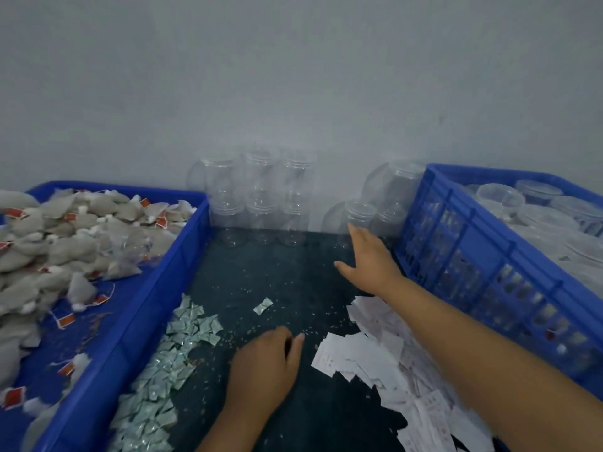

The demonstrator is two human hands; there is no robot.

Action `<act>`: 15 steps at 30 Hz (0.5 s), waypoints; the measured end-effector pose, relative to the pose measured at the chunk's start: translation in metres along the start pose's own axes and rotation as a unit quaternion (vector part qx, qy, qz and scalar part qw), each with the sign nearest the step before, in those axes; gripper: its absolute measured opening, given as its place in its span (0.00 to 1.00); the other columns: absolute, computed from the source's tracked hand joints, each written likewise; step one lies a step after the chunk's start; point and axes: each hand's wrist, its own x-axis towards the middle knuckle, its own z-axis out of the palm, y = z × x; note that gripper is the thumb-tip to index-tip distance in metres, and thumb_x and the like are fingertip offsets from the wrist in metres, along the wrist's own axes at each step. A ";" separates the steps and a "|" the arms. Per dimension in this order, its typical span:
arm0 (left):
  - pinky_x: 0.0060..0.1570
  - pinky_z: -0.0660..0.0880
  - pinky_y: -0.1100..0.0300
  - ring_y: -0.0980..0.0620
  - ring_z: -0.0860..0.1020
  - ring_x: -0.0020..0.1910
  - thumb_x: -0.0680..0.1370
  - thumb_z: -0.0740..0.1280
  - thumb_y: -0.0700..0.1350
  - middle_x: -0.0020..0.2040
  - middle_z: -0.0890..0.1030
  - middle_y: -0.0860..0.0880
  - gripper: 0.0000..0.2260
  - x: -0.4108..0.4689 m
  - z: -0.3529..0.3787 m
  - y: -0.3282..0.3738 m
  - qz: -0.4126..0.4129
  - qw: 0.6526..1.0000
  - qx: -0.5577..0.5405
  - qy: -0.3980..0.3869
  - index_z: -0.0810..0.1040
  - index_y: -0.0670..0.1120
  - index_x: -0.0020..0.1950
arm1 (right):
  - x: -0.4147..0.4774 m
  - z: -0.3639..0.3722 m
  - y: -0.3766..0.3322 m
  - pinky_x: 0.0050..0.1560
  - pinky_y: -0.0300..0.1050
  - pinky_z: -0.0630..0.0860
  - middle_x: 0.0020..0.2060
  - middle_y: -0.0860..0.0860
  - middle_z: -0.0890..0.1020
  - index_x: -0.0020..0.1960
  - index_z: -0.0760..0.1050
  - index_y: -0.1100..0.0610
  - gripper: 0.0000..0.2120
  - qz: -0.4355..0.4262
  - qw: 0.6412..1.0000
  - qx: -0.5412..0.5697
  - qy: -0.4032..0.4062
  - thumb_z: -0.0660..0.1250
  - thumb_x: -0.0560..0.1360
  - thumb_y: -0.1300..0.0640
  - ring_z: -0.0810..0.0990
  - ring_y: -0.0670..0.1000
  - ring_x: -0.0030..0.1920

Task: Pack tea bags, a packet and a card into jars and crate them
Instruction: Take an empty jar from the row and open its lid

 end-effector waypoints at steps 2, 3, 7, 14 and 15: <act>0.30 0.68 0.61 0.58 0.73 0.31 0.82 0.50 0.68 0.34 0.74 0.58 0.21 -0.001 0.001 -0.001 0.002 1.000 0.007 -0.004 0.70 0.56 0.40 | 0.031 -0.003 0.003 0.86 0.60 0.55 0.88 0.57 0.50 0.89 0.43 0.59 0.48 0.004 0.998 -0.058 0.003 0.67 0.84 0.38 0.50 0.62 0.87; 0.31 0.67 0.61 0.58 0.72 0.32 0.81 0.47 0.69 0.35 0.73 0.58 0.22 -0.001 0.001 -0.001 0.004 1.000 0.012 -0.004 0.69 0.57 0.41 | 0.046 -0.005 0.004 0.86 0.60 0.52 0.88 0.58 0.46 0.89 0.41 0.60 0.49 0.007 0.996 -0.085 0.005 0.66 0.84 0.38 0.47 0.62 0.88; 0.35 0.66 0.62 0.58 0.72 0.35 0.79 0.43 0.71 0.39 0.75 0.58 0.24 -0.001 0.005 -0.004 0.006 1.000 0.010 0.003 0.69 0.57 0.43 | 0.093 -0.006 0.012 0.87 0.60 0.43 0.88 0.60 0.38 0.88 0.37 0.61 0.49 0.048 0.992 -0.114 0.002 0.64 0.85 0.38 0.39 0.64 0.87; 0.36 0.67 0.61 0.58 0.74 0.37 0.80 0.46 0.72 0.40 0.77 0.57 0.23 0.002 0.008 -0.009 0.006 1.000 -0.004 0.007 0.69 0.57 0.44 | 0.118 0.010 0.011 0.78 0.63 0.63 0.72 0.68 0.71 0.70 0.68 0.63 0.24 0.037 0.994 -0.056 0.081 0.70 0.83 0.49 0.67 0.71 0.75; 0.36 0.67 0.61 0.58 0.73 0.36 0.80 0.46 0.71 0.39 0.76 0.57 0.23 0.001 0.007 -0.009 0.007 1.000 -0.004 0.008 0.69 0.57 0.43 | 0.114 0.012 0.009 0.73 0.61 0.67 0.68 0.66 0.74 0.68 0.71 0.64 0.22 0.019 0.993 -0.040 0.109 0.72 0.82 0.52 0.71 0.70 0.70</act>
